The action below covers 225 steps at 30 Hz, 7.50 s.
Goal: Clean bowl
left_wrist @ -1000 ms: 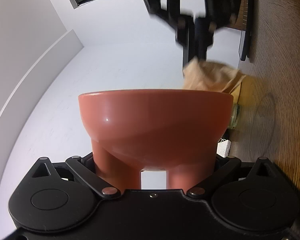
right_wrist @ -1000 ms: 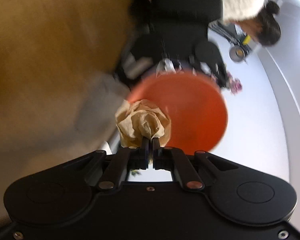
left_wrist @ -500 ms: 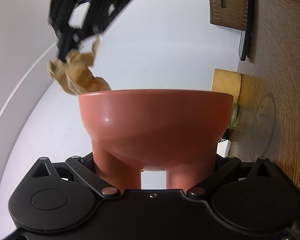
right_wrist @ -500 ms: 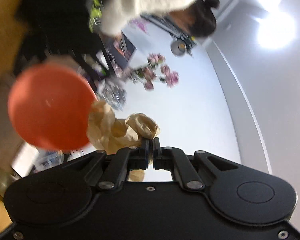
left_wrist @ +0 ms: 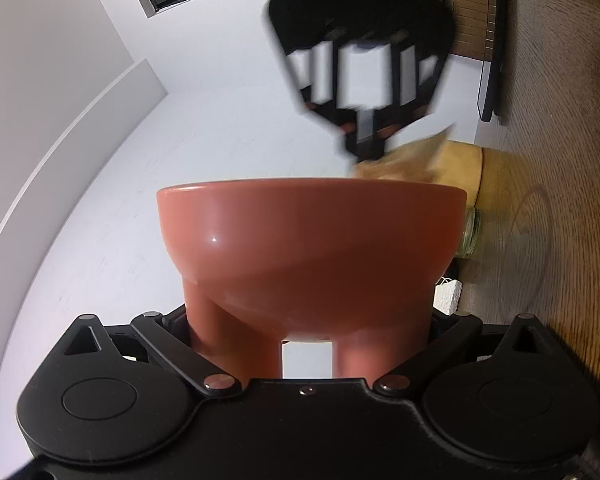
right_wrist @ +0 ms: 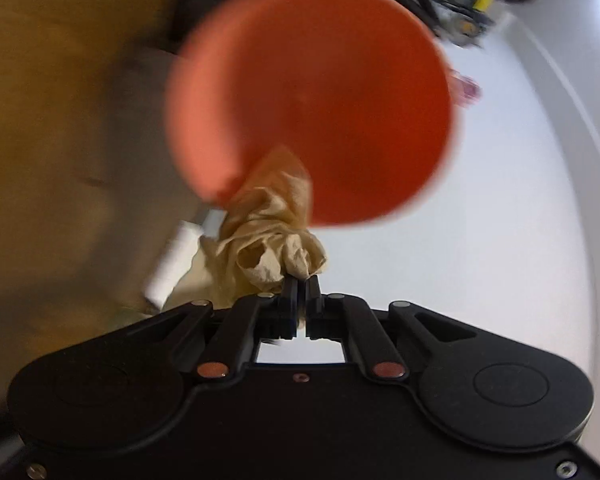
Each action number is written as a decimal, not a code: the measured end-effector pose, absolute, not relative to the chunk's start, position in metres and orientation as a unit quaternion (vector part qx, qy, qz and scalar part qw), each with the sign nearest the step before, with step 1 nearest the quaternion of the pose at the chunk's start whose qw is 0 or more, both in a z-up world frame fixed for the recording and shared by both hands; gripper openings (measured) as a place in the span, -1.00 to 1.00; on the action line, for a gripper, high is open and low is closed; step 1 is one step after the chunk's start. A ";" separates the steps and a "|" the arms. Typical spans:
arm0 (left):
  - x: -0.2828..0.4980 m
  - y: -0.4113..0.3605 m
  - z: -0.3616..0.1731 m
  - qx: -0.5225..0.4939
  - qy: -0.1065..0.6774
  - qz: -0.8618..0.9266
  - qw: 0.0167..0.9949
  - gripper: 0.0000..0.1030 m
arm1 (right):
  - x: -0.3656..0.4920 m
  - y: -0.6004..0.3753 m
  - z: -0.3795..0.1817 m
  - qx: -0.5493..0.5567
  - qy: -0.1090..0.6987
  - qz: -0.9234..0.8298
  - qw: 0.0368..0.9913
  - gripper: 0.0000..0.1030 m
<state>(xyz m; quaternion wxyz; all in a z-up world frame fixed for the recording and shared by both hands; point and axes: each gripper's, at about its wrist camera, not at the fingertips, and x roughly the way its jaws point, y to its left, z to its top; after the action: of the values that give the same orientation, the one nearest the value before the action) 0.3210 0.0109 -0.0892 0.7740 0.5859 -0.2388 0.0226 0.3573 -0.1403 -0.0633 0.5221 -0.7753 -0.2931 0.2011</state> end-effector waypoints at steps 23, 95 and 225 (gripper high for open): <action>0.320 0.011 -0.089 0.586 -0.239 0.023 0.774 0.90 | 0.265 -0.110 -0.021 -0.740 -0.475 0.191 0.436 -0.93; 0.321 0.011 -0.089 0.586 -0.239 0.023 0.774 0.90 | 0.310 -0.134 -0.084 -0.796 -0.318 0.238 0.457 -0.93; 0.324 0.004 -0.093 0.586 -0.239 0.023 0.774 0.90 | 0.304 -0.092 0.001 -0.724 -0.399 0.149 0.542 -0.94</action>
<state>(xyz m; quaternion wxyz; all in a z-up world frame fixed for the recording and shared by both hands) 0.3241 0.0042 -0.0930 0.7740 0.5859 -0.2392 0.0226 0.3041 -0.0925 0.0013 0.5421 -0.7245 -0.3990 0.1489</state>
